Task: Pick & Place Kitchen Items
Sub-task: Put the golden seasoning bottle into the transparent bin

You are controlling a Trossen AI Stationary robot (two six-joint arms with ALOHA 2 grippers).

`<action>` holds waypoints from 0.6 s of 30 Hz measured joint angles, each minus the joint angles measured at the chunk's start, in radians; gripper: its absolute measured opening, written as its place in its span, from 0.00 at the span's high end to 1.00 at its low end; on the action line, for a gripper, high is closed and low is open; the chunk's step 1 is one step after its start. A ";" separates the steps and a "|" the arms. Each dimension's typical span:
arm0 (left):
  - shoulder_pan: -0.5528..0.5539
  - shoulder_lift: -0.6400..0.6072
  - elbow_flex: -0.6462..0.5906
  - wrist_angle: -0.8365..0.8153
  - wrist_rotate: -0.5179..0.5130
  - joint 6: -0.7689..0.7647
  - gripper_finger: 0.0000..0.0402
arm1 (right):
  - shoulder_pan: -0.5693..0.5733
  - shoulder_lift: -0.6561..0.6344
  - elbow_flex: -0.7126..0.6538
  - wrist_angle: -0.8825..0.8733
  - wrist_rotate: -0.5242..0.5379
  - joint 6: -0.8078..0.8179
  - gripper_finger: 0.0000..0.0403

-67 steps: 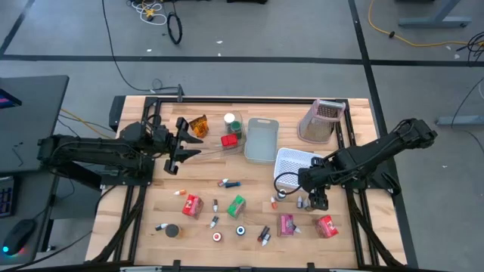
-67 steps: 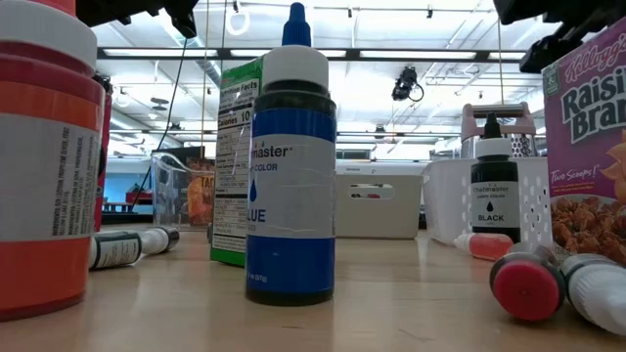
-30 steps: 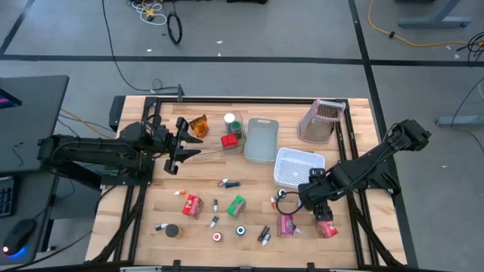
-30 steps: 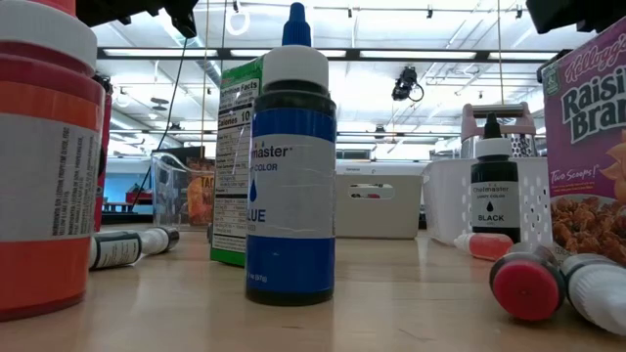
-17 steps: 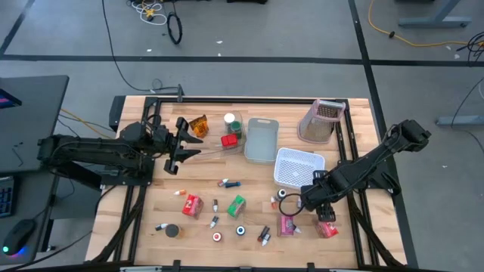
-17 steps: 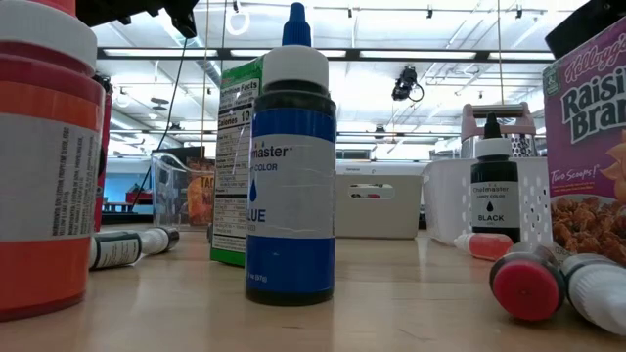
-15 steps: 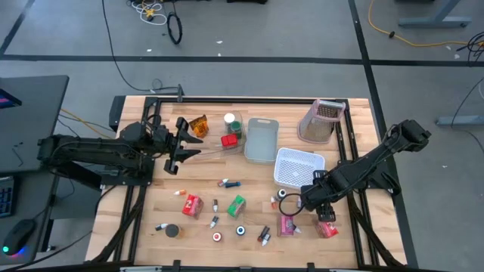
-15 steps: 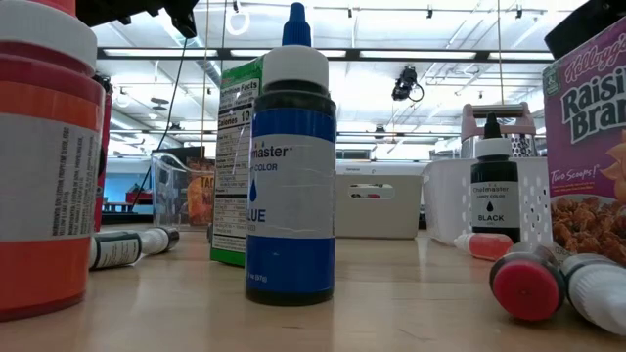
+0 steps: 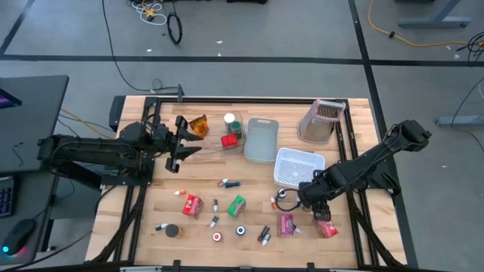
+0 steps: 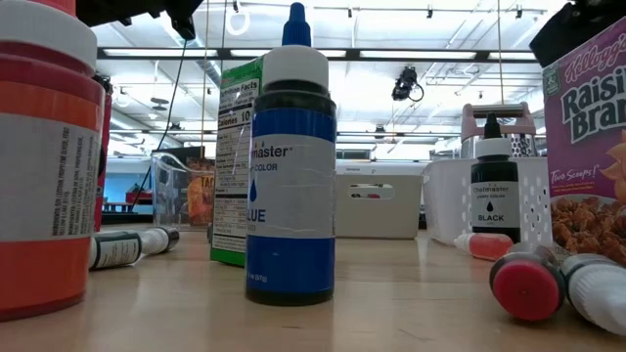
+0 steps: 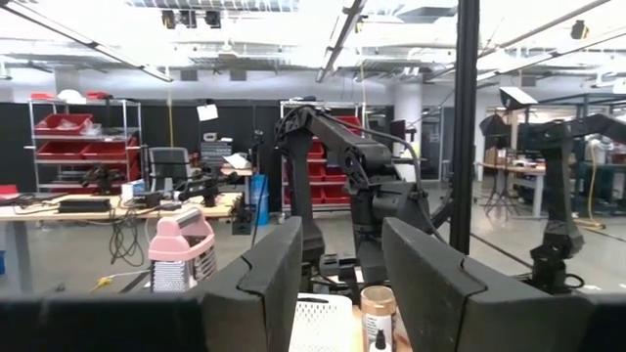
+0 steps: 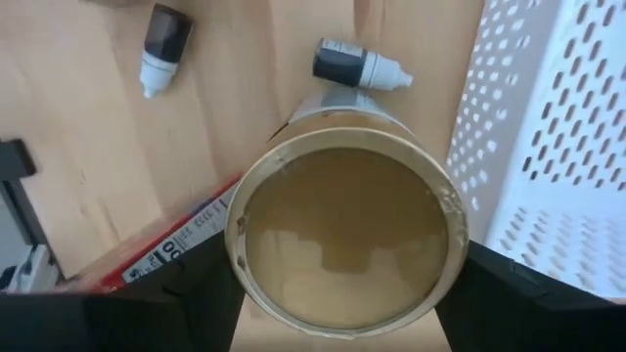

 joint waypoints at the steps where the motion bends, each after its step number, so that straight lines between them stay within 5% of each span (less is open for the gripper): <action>1: 0.000 0.000 0.000 0.000 0.000 0.000 0.62 | 0.000 0.000 0.000 0.005 0.015 -0.002 0.31; 18: 0.000 0.000 0.000 -0.004 0.005 -0.027 0.62 | 0.000 0.001 0.000 0.198 0.155 -0.066 0.16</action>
